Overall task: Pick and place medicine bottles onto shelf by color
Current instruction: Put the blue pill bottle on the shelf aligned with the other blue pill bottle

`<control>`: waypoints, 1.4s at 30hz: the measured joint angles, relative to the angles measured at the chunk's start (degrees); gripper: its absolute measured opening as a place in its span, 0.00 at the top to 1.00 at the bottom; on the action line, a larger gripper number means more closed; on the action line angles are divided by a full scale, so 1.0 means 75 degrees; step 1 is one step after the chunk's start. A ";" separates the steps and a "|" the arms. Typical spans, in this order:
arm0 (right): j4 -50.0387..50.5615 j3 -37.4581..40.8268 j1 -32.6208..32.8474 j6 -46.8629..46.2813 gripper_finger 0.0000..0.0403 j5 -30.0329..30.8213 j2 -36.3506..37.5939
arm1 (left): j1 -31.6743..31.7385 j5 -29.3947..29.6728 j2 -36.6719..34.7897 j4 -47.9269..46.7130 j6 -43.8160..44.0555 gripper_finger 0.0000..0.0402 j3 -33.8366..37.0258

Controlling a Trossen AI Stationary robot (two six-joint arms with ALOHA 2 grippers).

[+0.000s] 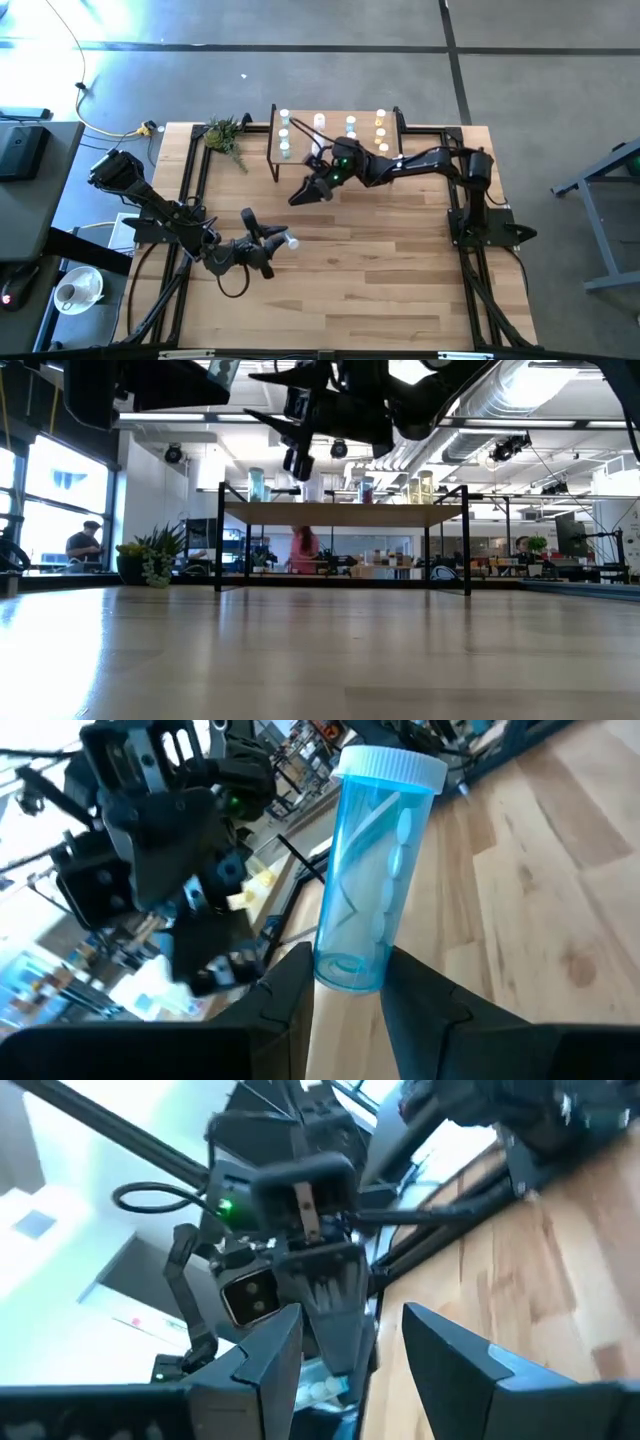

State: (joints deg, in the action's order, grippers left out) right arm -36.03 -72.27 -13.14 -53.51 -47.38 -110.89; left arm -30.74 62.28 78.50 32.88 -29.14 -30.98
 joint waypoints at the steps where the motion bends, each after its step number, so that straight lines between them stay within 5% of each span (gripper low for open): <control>1: -0.0104 0.0000 -0.0038 0.0121 0.59 -0.0034 0.0000 | 0.0000 0.0000 0.0000 0.0000 0.0146 0.78 0.0000; 10: -0.1241 0.0000 -0.0144 0.0748 0.59 -0.0602 0.0000 | 0.0000 -0.0016 -0.0003 0.0006 0.1502 0.78 0.0000; 29: -0.1864 0.0000 0.0500 0.6119 0.59 -0.2159 0.0000 | 0.0003 -0.0292 -0.0009 0.0117 0.4056 0.78 0.0000; 42: -0.0671 0.0000 0.0768 0.8292 0.59 -0.1463 0.0000 | 0.0003 -0.0965 -0.0009 0.0122 0.4793 0.78 0.0000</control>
State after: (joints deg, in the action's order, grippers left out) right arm -41.07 -72.27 -7.38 8.68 -58.36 -110.89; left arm -30.72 55.05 78.43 33.80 6.81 -30.98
